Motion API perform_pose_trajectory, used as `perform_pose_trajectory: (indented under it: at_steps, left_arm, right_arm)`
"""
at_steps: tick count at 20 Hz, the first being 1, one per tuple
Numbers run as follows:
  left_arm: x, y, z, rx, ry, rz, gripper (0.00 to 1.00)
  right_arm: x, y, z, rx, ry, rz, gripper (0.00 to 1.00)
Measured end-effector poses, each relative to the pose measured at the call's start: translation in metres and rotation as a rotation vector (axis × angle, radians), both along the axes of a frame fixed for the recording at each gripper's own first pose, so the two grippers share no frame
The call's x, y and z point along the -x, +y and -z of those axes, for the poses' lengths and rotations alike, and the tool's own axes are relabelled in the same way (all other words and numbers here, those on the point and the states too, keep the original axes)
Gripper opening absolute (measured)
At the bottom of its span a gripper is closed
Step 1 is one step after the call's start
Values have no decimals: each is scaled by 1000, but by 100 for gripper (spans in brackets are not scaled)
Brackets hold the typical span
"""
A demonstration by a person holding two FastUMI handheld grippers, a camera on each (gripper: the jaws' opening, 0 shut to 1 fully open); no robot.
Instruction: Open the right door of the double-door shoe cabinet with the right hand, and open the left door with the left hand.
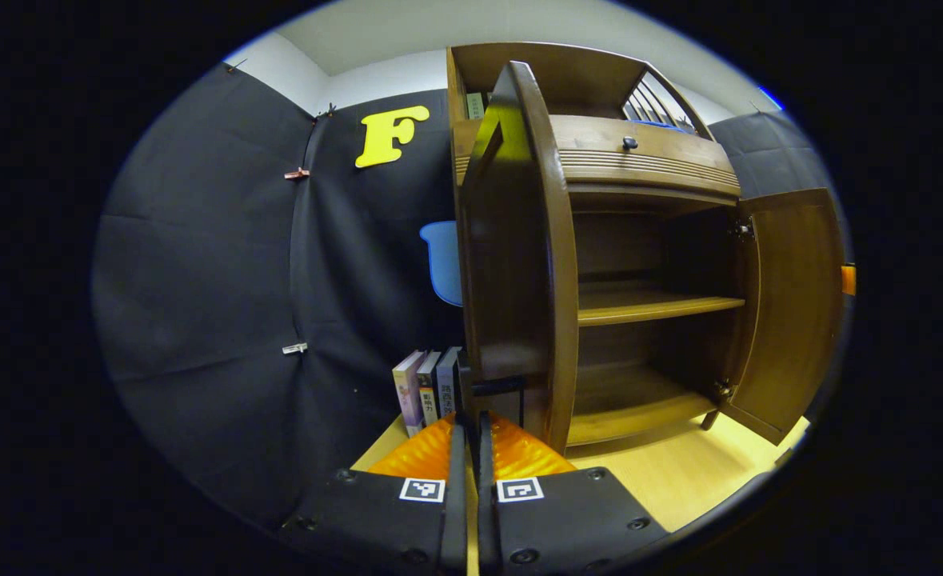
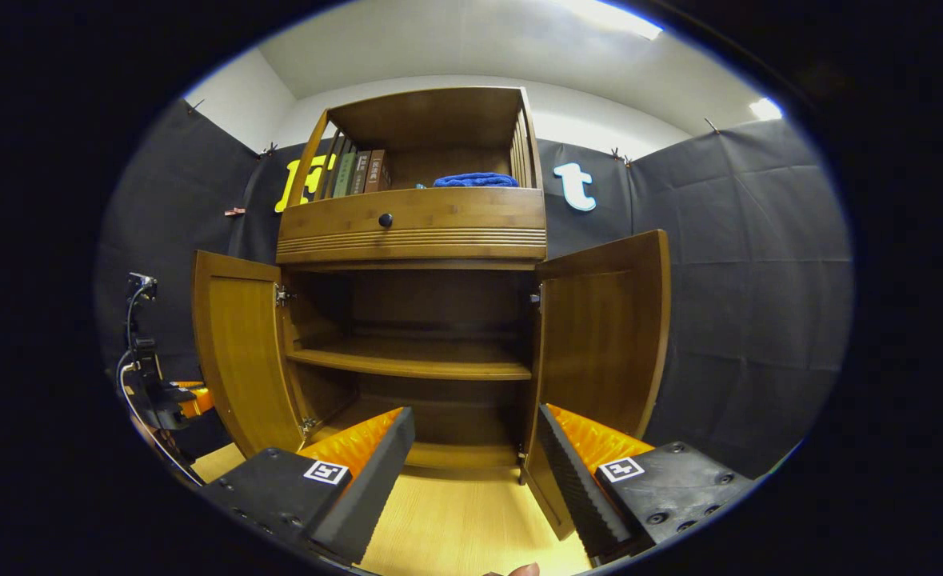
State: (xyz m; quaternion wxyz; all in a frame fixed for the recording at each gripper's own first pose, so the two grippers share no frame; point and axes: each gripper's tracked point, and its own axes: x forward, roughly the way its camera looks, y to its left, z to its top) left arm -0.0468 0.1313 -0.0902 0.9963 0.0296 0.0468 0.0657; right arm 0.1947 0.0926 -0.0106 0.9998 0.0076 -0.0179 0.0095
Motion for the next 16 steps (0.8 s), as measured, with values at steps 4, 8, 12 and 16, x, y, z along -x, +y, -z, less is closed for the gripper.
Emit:
perform_pose_trajectory:
  at_steps: [4,8,12,16]
  left_arm:
    - [5,23,1,7,-1,-14,7]
    - [9,32,3,30,4,-8,0]
    - [16,33,8,26,26,-14,10]
    - [32,24,8,38,35,-17,9]
  right_arm:
    - [2,11,1,1,2,-10,98]
    - [3,18,3,2,4,-15,98]
    - [2,22,4,-3,6,-16,98]
    - [3,24,6,0,12,-26,98]
